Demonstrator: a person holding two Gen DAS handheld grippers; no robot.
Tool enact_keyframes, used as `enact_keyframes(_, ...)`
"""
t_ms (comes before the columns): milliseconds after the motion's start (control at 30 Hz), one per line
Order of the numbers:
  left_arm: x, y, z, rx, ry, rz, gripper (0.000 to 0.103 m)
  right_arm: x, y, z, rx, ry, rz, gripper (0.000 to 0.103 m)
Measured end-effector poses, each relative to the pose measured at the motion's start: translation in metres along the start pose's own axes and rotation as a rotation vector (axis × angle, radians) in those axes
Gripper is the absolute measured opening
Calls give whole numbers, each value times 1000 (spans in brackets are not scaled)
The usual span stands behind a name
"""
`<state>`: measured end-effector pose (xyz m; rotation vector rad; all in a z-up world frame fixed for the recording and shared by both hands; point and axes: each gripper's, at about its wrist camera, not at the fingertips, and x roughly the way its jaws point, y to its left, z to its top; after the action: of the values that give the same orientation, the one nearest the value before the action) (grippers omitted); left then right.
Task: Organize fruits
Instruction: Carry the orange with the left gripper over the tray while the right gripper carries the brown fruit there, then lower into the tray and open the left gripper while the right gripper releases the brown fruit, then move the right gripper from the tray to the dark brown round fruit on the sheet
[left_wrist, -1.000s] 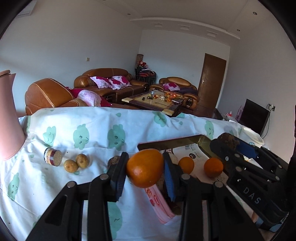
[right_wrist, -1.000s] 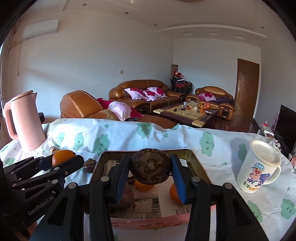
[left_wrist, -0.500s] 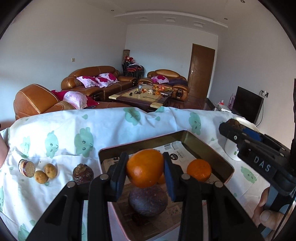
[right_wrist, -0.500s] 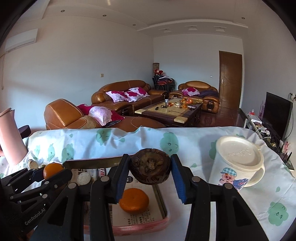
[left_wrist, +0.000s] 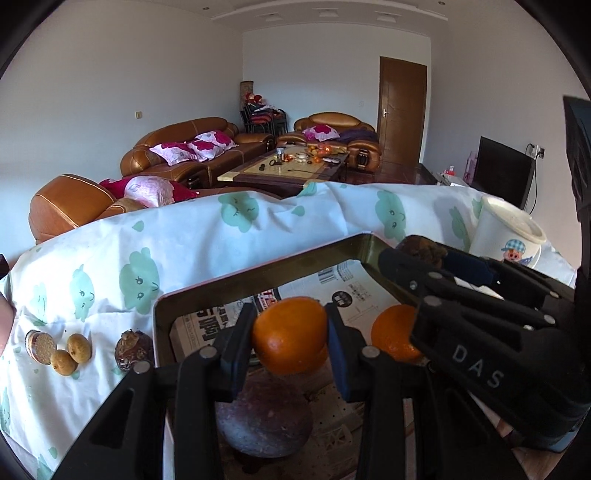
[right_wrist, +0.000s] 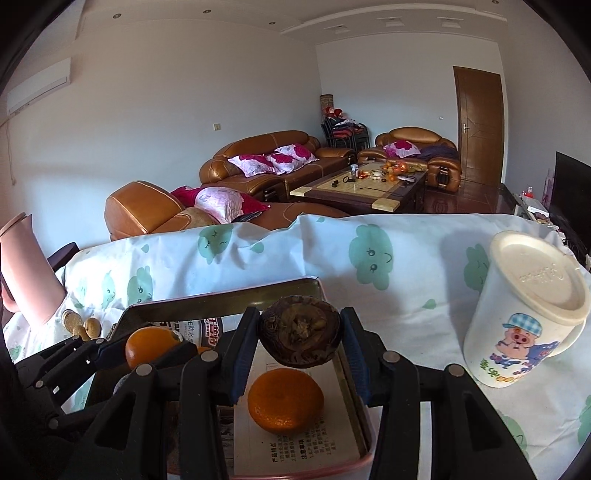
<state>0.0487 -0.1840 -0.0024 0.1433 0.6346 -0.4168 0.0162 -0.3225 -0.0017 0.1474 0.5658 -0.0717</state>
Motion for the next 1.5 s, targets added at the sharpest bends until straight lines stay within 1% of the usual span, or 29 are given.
enact_keyframes(133,3,0,1,1,21,16,39,13,1,0,2,51,29,47)
enact_keyframes(233,4,1,0,-7,29,23,40,15,-4,-1,31,65,60,47)
enact_keyframes(300,1,1,0,-7,16,31,41,14,-6,-2,47,69,87,48)
enact_keyframes(367,-3,-1,-1,2,-5,49,52,13,-6,-2,54,66,118,57)
enact_keyframes(400,-6,-2,-1,10,-17,56,60,12,-4,-2,52,64,130,66)
enact_keyframes(433,-8,-4,-1,19,-26,67,64,11,-2,-3,47,63,134,72)
enact_keyframes(467,-10,-6,-2,28,-34,76,65,10,0,-3,42,57,139,72)
enact_keyframes(500,-12,-6,-1,35,-43,81,70,8,2,-2,35,47,142,72)
enact_keyframes(567,-18,-8,-2,44,-66,98,83,1,3,-1,24,15,130,72)
enact_keyframes(600,-22,-8,-2,45,-82,112,96,-4,3,0,27,-9,125,72)
enact_keyframes(633,-26,-8,-2,42,-101,130,103,-9,2,0,31,-36,119,74)
enact_keyframes(667,-31,-8,-2,39,-122,143,103,-14,1,1,36,-62,109,75)
enact_keyframes(733,-38,-5,-2,34,-138,149,103,-22,-1,1,43,-114,73,84)
enact_keyframes(867,-45,5,-5,7,-136,168,103,-31,-6,2,65,-184,24,85)
enact_keyframes(1000,-47,18,-11,-18,-125,222,103,-33,-10,0,88,-199,15,85)
enact_keyframes(1100,-52,28,-14,-45,-124,245,103,-35,-9,-2,85,-203,4,85)
enact_keyframes(1233,-55,36,-16,-57,-133,278,103,-41,-7,-6,80,-236,-14,85)
enact_keyframes(1333,-56,40,-20,-59,-131,290,103,-47,-5,-8,72,-263,-35,85)
enact_keyframes(1500,-58,47,-23,-57,-122,300,103,-52,0,-12,85,-265,-55,85)
